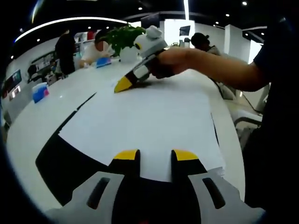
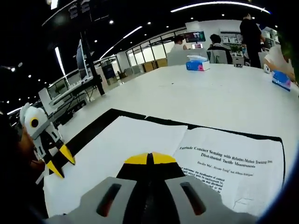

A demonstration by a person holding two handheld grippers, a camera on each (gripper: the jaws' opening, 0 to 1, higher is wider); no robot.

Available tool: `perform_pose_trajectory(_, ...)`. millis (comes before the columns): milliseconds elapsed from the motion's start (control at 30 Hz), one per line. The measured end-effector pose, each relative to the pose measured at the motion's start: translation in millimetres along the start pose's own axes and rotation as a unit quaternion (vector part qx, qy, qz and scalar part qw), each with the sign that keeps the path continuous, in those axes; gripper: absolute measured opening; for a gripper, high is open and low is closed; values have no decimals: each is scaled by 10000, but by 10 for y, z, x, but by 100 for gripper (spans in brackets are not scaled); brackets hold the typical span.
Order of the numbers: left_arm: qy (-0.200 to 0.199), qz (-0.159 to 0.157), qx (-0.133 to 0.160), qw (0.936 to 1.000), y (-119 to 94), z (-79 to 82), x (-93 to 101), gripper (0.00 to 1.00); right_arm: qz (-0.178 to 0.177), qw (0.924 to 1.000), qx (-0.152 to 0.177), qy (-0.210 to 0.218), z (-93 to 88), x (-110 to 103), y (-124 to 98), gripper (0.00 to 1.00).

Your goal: Flip through the bound document one page at a time

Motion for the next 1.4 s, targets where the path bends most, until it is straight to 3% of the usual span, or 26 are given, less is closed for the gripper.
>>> perform_pose_trajectory(233, 5, -62, 5, 10000, -4, -4, -9, 29, -92, 9997, -89, -195, 143, 106, 229, 2)
perform_pose_trajectory(400, 15, -106, 6, 9999, -5, -6, -14, 29, -43, 10000, -30, 51, 209, 169, 337, 2)
perform_pose_trajectory(600, 33, -98, -48, 9999, 1, 2, -14, 29, 34, 9990, -194, 410, 218, 164, 348, 2)
perform_pose_trajectory(1400, -59, -90, -35, 9999, 8, -2, -15, 29, -214, 9997, 99, 65, 223, 142, 362, 2)
Point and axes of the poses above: the point that each gripper's makers call its tool centre point, and the gripper's own axes: y roughly forward along the fingers, x roughly to its right, z roughly out of its top, the point moved 4 cm from there along -y, roughly backward along the fingers, and after that the axes turned 8 degrees about -z, right-handed, at the moved point
